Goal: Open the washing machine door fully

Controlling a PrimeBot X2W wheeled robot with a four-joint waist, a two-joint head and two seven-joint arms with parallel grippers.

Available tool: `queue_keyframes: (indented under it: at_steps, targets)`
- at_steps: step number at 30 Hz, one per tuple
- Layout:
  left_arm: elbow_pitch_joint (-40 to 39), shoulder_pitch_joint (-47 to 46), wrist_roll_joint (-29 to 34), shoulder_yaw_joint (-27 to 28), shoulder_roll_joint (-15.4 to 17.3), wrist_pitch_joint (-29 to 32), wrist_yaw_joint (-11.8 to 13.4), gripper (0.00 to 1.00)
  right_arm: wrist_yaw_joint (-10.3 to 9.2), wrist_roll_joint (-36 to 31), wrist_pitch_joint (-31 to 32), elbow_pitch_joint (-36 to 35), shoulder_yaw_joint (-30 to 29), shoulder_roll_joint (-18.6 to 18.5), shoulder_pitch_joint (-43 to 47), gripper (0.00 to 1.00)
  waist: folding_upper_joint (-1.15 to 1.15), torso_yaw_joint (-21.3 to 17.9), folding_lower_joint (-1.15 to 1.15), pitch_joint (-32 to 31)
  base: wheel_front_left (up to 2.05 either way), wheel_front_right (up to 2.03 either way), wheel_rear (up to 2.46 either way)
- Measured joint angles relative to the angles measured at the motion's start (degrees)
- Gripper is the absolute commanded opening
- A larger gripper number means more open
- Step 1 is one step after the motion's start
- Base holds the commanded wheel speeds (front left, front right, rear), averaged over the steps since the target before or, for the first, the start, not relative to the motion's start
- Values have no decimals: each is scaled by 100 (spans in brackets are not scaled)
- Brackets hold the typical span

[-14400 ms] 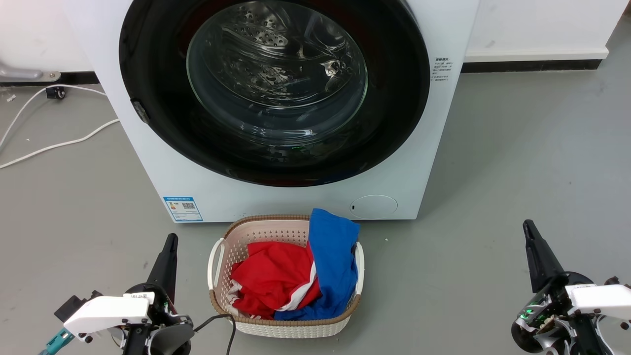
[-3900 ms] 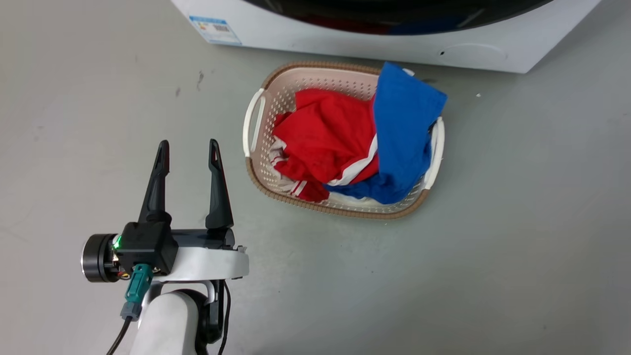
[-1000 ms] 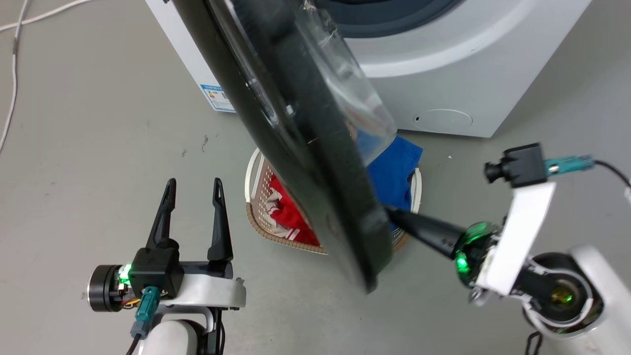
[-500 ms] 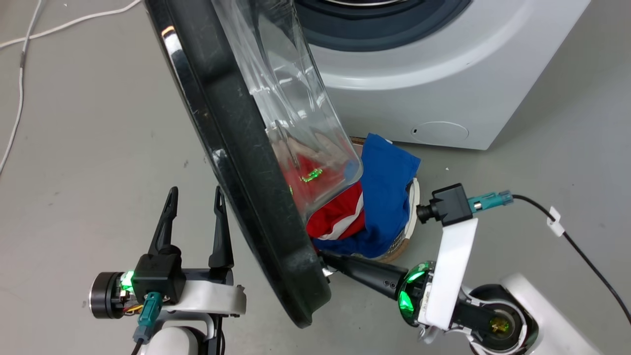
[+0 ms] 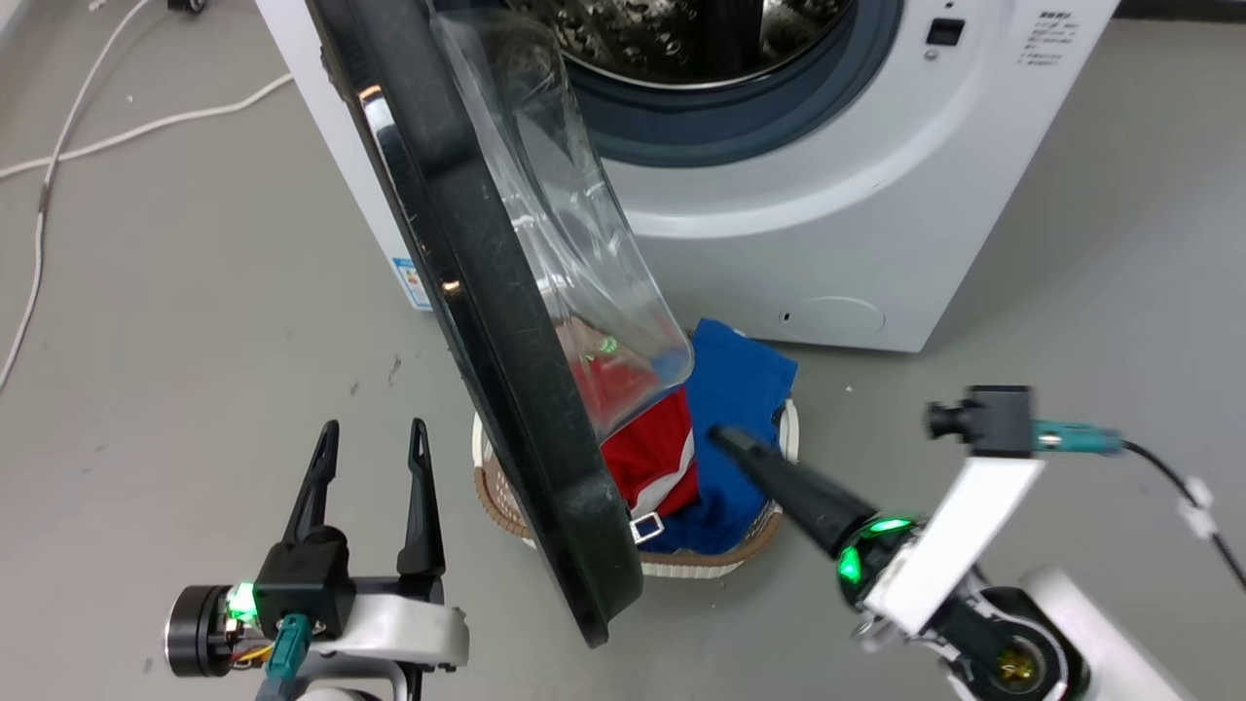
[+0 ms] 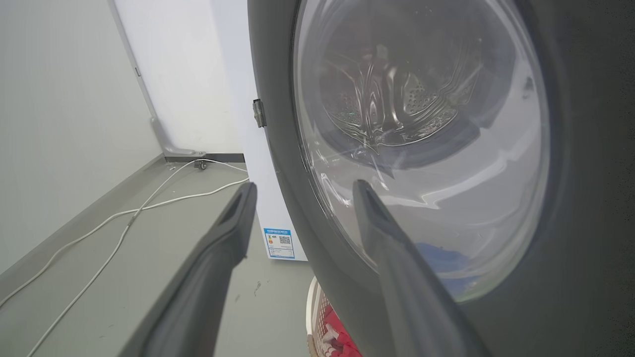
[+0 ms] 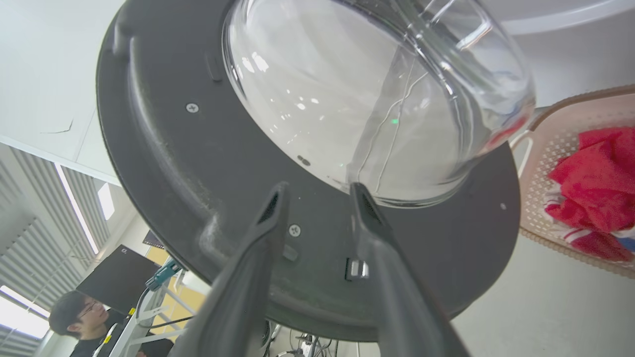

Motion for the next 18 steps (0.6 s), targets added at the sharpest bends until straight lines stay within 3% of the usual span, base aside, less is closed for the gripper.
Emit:
queue_keyframes:
  at_steps: [9,13,18]
  targets:
    - [37,396,93,155,1,0,-76,100,0,-1005,-2602,152,-513,-311,366,100,0,-167,0,-543,0,0,0]
    - [31,595,100,235,1,0,-77,100,0,-1839,-2920,363,-845,-398,538,100,0,-263,0,-805,0,0,0]
    - [-7,779,142,286,1,0,-87,100,1,-3423,-2940,142,-2172,82,937,100,0,-407,0,-1030,0,0,0]
